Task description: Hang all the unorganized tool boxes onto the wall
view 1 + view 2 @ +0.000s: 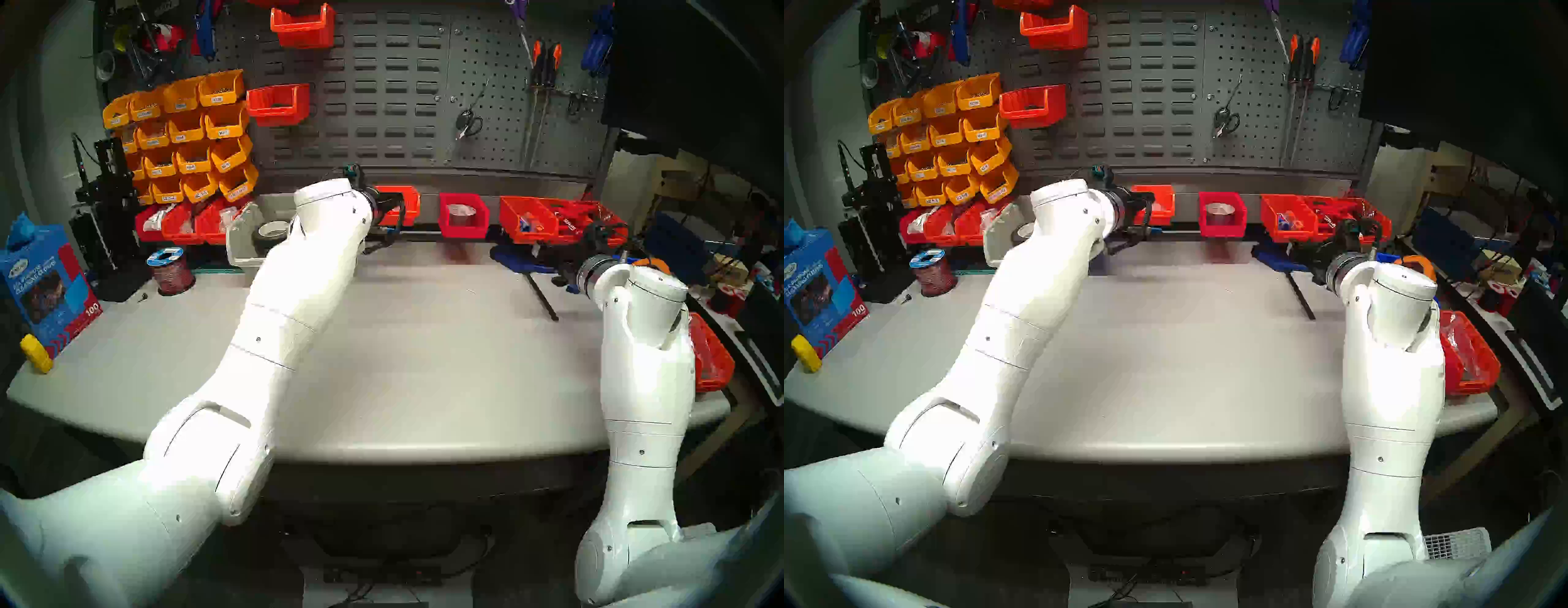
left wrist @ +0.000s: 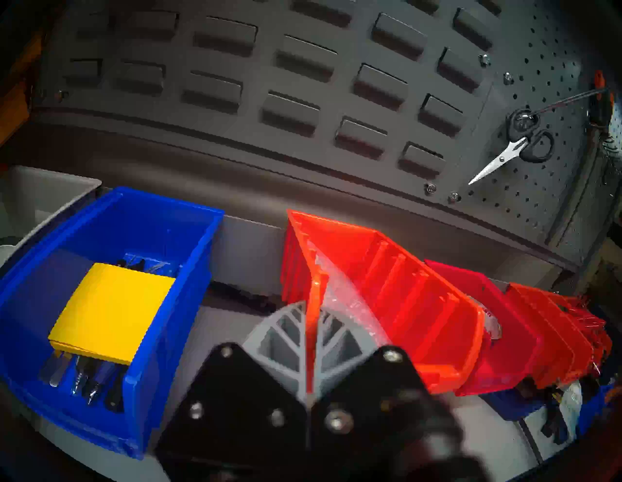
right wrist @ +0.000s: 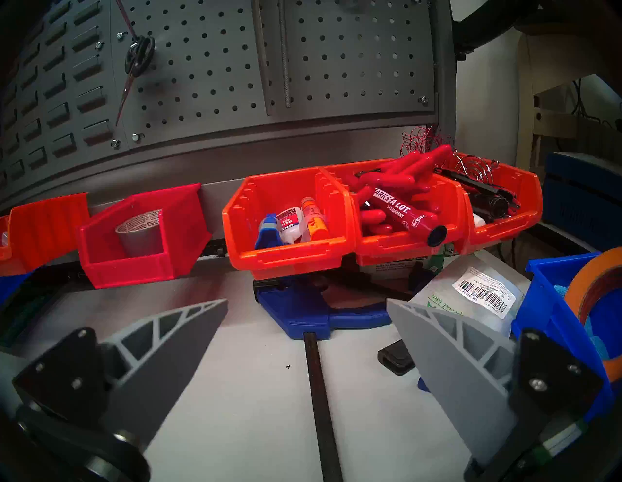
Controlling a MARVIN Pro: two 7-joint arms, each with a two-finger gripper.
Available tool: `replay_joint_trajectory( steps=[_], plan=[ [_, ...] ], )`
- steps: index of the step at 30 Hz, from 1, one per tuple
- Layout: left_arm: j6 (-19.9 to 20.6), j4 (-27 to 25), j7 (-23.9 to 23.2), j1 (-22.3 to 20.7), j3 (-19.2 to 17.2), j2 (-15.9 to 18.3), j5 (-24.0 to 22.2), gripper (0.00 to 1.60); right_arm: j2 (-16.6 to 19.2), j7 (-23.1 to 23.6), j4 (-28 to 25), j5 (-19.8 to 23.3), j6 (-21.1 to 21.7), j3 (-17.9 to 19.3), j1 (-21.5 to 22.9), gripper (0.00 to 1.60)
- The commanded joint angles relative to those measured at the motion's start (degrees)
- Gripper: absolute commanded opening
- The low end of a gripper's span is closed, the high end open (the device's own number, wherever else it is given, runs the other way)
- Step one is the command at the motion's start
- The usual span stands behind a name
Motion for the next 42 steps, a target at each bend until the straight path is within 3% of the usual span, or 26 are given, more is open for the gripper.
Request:
replay_joint_trajectory(
  steps=[1,42],
  plan=[
    [0.0,-0.9,0.1,-0.1,-0.5,-0.3,-0.5,0.00,-0.1,-0.1,-0.8,0.1,0.1,-0.1,0.8,1.60],
    [0.3,-1.5,0.1,0.9,-1.4,2.0,-2.0,0.00,-0.4,0.3,-0.8,-0.4,0.2,0.0,0.9,1.60]
  ],
)
